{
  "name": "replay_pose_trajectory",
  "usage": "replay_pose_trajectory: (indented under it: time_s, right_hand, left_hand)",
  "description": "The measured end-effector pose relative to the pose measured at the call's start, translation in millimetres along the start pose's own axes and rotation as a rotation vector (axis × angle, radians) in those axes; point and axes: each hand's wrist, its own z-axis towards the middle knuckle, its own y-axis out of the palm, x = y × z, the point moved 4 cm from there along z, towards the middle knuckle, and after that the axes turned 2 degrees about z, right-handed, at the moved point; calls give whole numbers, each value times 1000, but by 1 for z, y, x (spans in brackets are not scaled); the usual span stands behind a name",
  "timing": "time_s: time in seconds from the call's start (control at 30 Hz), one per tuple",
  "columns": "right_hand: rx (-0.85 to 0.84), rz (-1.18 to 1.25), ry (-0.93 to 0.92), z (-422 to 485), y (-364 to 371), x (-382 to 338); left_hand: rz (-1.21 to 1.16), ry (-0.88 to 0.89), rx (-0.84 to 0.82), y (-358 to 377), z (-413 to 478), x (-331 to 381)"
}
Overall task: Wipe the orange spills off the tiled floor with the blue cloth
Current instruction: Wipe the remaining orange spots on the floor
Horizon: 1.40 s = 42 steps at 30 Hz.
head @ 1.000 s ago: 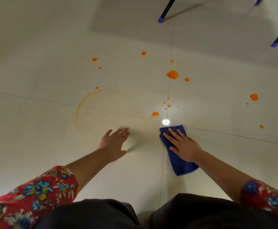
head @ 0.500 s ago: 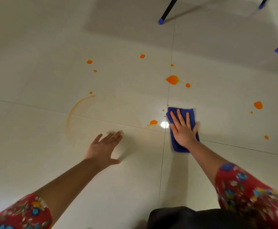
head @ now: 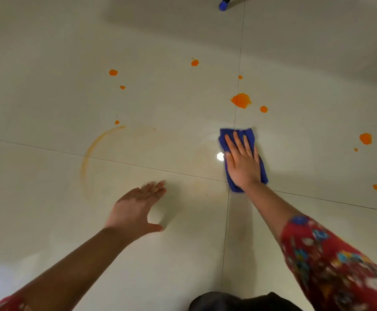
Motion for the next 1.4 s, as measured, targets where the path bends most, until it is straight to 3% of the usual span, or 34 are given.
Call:
replay_pose_trajectory:
  time_s: [0.07,0.13,0.2,0.27,0.33,0.43,0.5,0.57,0.6,0.7,0.87,1.0,1.07,1.13,1.23,1.3,1.33,1.4]
  right_hand:
    - [-18,3,-48,28,3,-39]
    - [-40,-16,-253,20,15,-80]
    - [-65,-71,-511,-33,29,-100]
    - [-98,-94,-634,-89,37,-84]
    - [-84,-111,-585,-100,33,-46]
    - [4,-82,-229,-50,16,-14]
    - [26,-41,-97,-15,10,-37]
    - [1,-15,-175,-4,14,-81]
    - [-26,-15,-298,-10,21,-102]
    - [-74,-45,-696,-46,41,-136]
    - [-47,11,-762,-51,44,-154]
    - [-174,11,-1185,-83,64,-223]
    - [-187,-21,-1298,-71,71,-263]
    - [-117,-56,-1204,-32,71,-304]
    - [5,-32,-783,38,57,-302]
    - [70,3,-590,31,54,-280]
    - [73,-6,-584,11,56,-275]
    - [-4,-50,-779,-40,64,-279]
  left_hand:
    - [0,-5,-6,2,1,0]
    - [-1,-18,7,2,0,-1]
    - [15,-8,15,2,-1,-2]
    - [33,14,33,3,-1,-3]
    - [64,29,61,5,0,-5]
    - [73,39,55,12,-2,-6]
    - [91,56,50,15,-3,-9]
    - [106,104,89,13,-7,-15]
    - [79,109,131,11,-10,-21]
    - [-10,-64,312,-2,-26,-62]
    - [-48,-525,458,-9,-63,-145]
    - [-73,-722,519,-10,-71,-180]
    - [-103,-752,592,-13,-62,-179]
    - [-124,-765,629,-12,-56,-180]
    - [-174,-817,665,-10,-57,-181]
    - [-215,-835,680,-9,-59,-182]
    - [-216,-823,675,-9,-58,-184]
    - [-199,-785,654,-8,-53,-182]
